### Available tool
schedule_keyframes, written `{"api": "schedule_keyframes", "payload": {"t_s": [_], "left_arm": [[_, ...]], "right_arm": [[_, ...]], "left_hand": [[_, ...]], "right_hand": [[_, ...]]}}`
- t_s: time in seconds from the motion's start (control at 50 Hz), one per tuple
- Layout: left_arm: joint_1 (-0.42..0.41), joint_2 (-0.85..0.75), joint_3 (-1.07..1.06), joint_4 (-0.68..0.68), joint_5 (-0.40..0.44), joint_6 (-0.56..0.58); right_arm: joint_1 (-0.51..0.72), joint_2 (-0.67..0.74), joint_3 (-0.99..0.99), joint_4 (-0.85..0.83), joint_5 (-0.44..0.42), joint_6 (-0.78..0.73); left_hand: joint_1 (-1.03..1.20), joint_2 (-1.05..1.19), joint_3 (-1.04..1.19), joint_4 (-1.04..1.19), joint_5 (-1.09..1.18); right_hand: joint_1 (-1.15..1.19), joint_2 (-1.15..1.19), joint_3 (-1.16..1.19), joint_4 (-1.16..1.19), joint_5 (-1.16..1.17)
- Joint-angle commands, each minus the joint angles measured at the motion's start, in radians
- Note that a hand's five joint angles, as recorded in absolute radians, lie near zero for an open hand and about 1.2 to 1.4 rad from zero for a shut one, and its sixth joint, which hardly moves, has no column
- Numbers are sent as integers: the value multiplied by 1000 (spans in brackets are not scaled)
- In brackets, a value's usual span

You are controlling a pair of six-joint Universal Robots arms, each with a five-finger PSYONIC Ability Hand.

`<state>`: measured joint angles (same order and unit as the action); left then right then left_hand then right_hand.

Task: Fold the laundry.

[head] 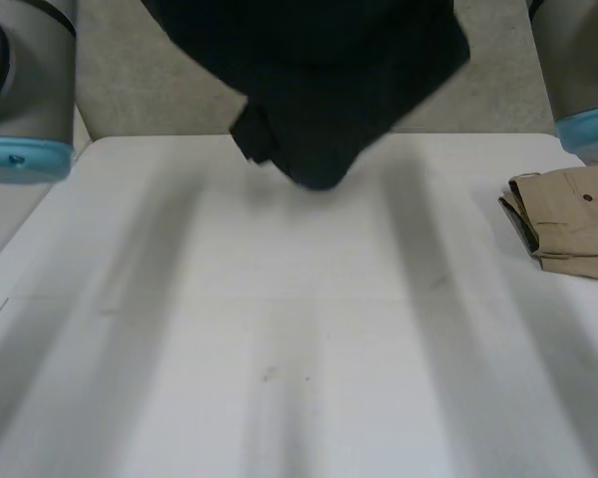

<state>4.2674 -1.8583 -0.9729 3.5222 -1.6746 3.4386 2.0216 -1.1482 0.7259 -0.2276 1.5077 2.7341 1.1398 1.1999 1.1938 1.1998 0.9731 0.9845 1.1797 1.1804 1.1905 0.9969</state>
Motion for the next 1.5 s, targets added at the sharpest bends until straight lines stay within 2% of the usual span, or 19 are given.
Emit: {"api": "schedule_keyframes", "payload": {"t_s": [0.02,0.16,0.3,0.42,0.5,0.66,0.78,0.84,0.92,1.04,1.18,1.22,1.38,1.5], "left_arm": [[11,42,-180,34,6,-49],[12,13,-441,41,13,-42],[2,-142,-596,40,15,-19],[0,-196,-693,34,9,115],[11,-122,-763,27,4,220],[12,137,-935,-43,4,358],[-9,358,-1070,-331,9,447],[-35,450,-1131,-461,18,470],[-80,530,-1175,-526,21,494],[-90,516,-1176,-488,47,507],[-97,366,-1104,-410,49,499],[-98,331,-1075,-382,50,492],[-110,78,-850,-25,38,484],[-139,-132,-650,121,33,478]], "right_arm": [[-4,-4,159,31,-12,-11],[2,103,265,120,-15,-79],[8,255,415,155,-9,-169],[0,245,492,185,-7,-183],[3,177,529,240,-9,-197],[16,48,575,559,-15,-295],[32,-40,710,853,-3,-442],[26,-140,823,934,-13,-522],[19,-235,880,923,-30,-580],[25,-234,908,892,-47,-580],[31,-168,902,870,-49,-570],[22,-162,883,816,-46,-547],[20,-107,798,552,17,-429],[20,-24,741,381,72,-413]], "left_hand": [[256,196,202,196,249],[256,196,202,196,249],[256,196,202,196,249],[256,196,202,196,249],[256,196,202,196,249],[256,196,202,196,249],[256,196,202,196,249],[256,196,202,196,249],[256,196,202,196,249],[256,196,202,196,249],[256,196,202,196,249],[256,196,202,196,249],[256,196,202,196,249],[256,196,202,196,249]], "right_hand": [[412,217,216,206,225],[412,217,216,206,225],[412,217,216,206,225],[412,217,216,206,225],[412,217,216,206,225],[412,217,216,206,225],[412,217,216,206,225],[412,217,216,206,225],[412,217,216,206,225],[412,217,216,206,225],[412,217,216,206,225],[412,217,216,206,225],[412,217,216,206,225],[412,217,216,206,225]]}}
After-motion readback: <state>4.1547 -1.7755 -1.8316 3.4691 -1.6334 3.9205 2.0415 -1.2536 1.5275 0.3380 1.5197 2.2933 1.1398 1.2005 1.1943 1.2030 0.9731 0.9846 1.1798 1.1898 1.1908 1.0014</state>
